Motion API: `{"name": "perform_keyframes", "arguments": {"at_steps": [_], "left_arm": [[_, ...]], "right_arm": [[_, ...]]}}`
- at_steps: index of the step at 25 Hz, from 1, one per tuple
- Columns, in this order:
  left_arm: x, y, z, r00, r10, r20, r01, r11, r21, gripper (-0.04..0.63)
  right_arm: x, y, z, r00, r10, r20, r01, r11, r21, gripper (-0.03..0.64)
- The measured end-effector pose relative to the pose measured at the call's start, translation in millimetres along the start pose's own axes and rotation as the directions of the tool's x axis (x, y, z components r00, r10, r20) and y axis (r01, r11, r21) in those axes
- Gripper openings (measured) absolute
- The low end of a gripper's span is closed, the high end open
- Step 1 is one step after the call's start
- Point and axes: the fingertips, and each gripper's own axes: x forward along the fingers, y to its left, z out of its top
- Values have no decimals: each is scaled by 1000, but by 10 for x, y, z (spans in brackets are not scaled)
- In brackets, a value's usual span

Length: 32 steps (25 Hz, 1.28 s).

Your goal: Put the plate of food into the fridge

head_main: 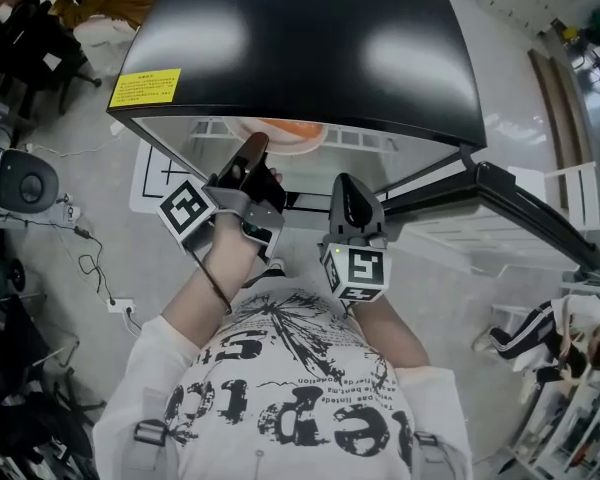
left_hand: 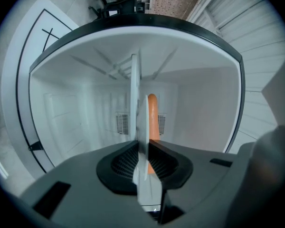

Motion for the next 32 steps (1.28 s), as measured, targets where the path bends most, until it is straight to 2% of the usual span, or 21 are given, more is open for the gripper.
{"name": "perform_keyframes", "arguments": {"at_steps": [4, 9, 13, 18, 22, 27, 30, 32], "left_arm": [[-4, 16, 0, 1000, -12, 8, 13, 999, -38, 46], [-7, 12, 7, 999, -37, 0, 37, 999, -26, 49], [-14, 17, 1, 997, -79, 17, 80, 994, -75, 58], [-20, -14, 20, 993, -112, 26, 113, 993, -40, 61], [-34, -84, 14, 985, -170, 31, 171, 985, -6, 119], [-72, -97, -10, 981, -193, 26, 192, 980, 51, 222], [-149, 1, -10, 985, -169, 38, 168, 986, 20, 224], [-218, 54, 5, 986, -155, 51, 154, 988, 29, 224]], "right_arm": [[14, 37, 7, 1000, 18, -3, -18, 1000, -16, 1], [17, 64, 6, 1000, 25, -3, -25, 1000, -14, 2], [-6, 107, 10, 999, 39, -4, -39, 999, -17, 1], [-32, 167, 27, 998, 61, 5, -61, 998, -19, 2], [-47, 176, 15, 998, 62, 0, -62, 998, -20, 2], [-109, 214, 28, 996, 90, 11, -90, 996, -17, 2], [-140, 247, 15, 995, 95, 10, -94, 995, -25, 0], [-151, 268, -4, 995, 97, 3, -97, 995, -24, 2]]}}
